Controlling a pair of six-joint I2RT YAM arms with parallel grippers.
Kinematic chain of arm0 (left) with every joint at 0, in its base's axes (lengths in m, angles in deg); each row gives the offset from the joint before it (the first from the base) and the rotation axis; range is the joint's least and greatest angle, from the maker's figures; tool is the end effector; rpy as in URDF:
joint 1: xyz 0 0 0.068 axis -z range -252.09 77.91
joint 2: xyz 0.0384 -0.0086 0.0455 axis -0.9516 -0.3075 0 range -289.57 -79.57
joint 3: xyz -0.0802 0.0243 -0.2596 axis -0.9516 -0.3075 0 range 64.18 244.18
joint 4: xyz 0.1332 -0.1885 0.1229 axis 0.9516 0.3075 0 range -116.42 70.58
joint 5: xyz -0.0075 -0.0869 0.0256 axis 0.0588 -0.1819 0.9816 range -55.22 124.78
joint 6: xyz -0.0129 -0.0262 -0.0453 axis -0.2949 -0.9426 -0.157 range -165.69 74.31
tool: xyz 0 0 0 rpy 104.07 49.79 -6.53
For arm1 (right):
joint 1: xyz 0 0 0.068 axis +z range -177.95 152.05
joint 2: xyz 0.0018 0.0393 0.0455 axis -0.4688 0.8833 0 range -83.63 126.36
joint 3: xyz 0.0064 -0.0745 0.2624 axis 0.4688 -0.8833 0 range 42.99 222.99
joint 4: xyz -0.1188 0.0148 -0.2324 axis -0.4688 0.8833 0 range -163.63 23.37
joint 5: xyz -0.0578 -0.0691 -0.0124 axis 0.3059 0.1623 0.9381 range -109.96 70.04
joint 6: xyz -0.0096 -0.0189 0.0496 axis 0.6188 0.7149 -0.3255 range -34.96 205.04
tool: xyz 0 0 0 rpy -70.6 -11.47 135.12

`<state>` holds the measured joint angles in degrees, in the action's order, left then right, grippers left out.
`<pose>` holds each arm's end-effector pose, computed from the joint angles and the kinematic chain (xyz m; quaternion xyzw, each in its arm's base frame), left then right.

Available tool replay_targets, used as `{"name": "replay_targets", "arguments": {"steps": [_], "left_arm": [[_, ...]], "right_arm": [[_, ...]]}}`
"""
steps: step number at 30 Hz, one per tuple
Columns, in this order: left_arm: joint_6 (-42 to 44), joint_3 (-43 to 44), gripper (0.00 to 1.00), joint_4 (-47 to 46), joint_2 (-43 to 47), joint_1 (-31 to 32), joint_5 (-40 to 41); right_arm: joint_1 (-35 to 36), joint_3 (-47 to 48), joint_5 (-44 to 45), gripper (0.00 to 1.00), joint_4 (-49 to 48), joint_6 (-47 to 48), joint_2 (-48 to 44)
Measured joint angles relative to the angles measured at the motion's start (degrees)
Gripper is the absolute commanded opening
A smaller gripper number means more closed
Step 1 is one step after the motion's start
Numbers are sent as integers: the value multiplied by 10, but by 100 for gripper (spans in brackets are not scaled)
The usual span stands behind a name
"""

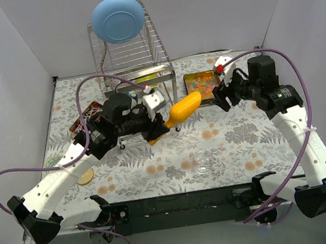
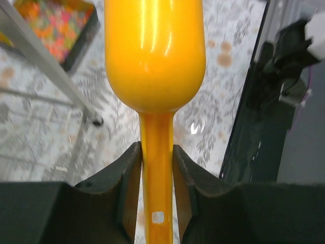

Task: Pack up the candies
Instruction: Pick up the spatula from the center of the board.

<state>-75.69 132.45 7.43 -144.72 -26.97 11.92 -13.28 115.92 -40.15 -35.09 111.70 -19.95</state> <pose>0.1611 -0.1815 0.3718 0.2092 0.8316 -0.4320 0.2793 0.2183 0.0697 0.3962 -0.3827 0.7637 0.0985 0.5105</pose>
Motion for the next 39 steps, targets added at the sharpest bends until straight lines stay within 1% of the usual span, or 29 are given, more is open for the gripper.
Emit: {"name": "replay_targets", "arguments": {"steps": [4,7,10,12,14,17,20,23,26,29,31,34,39], "left_arm": [[-24,118,0,-28,-51,-4,-23],[-51,190,0,-62,-100,-12,-28],[-87,235,0,-109,-136,-25,-24],[-112,242,0,-143,-143,-36,-15],[-134,258,0,-161,-151,-54,-7],[-169,308,0,-185,-174,-80,-2],[-189,335,0,-200,-181,-95,4],[-202,356,0,-201,-181,-95,2],[-215,393,0,-199,-194,-94,-17],[-227,416,0,-199,-205,-92,-39],[-232,416,0,-198,-208,-90,-49],[-237,416,0,-196,-215,-83,-63],[-243,400,0,-200,-220,-65,-81]], "right_arm": [[0,56,-75,73,19,-13,19],[-6,95,-135,73,15,-40,32],[-16,123,-196,74,-14,-86,32],[-20,143,-227,73,-41,-114,33],[-26,167,-262,73,-73,-142,34],[-35,188,-311,71,-133,-197,33],[-44,159,-366,70,-228,-282,27],[-46,111,-416,71,-314,-364,32],[-45,89,-440,71,-368,-420,51],[-45,88,-455,72,-427,-472,78],[-45,89,-462,74,-455,-500,91],[-39,102,-467,75,-487,-531,106],[-15,141,-471,75,-506,-551,122]]}}
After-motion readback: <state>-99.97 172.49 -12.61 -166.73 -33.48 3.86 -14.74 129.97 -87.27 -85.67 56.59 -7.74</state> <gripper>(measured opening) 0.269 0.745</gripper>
